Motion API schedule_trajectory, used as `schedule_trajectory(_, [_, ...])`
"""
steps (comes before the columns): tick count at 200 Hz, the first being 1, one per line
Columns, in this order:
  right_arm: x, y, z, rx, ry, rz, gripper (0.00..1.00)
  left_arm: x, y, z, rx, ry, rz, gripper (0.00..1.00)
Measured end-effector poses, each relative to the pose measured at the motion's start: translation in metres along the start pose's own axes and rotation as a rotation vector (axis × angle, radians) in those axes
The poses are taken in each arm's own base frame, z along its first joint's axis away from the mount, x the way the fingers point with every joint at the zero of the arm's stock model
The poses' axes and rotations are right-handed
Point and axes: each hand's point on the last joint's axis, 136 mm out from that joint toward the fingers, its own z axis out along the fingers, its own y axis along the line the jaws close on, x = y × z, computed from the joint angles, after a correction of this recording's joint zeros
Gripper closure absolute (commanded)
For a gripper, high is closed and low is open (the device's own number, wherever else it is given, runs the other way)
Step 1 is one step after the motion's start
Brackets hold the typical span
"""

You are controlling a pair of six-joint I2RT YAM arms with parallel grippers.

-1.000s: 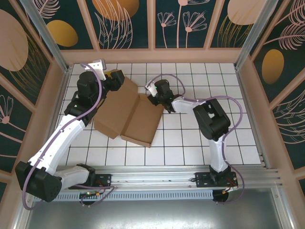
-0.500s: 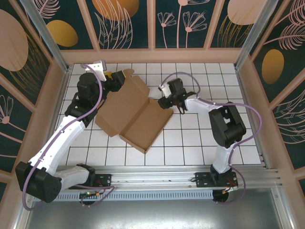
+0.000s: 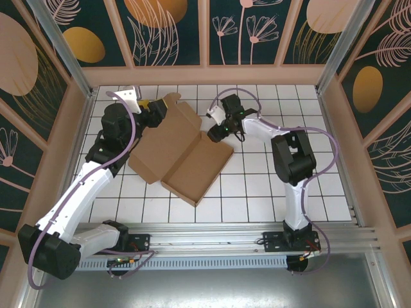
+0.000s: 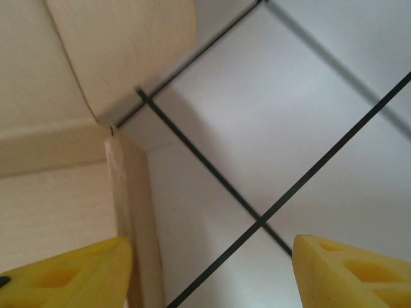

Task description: Fold the paper box

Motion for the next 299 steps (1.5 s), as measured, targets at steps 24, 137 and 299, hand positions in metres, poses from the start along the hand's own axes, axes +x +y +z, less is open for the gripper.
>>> schedule_trajectory(24, [-0.009, -0.001, 0.000, 0.020, -0.014, -0.012, 0.45, 0.005, 0.003, 0.001, -0.005, 0.010, -0.001, 0.37])
schedule_trajectory(137, [0.004, 0.019, -0.024, -0.112, -0.051, 0.035, 0.34, 0.001, 0.000, -0.004, 0.004, -0.007, 0.000, 0.37])
schedule_trajectory(299, [0.036, 0.023, 0.009, -0.119, 0.088, -0.019, 0.67, 0.002, -0.003, -0.005, 0.024, 0.002, 0.000, 0.37])
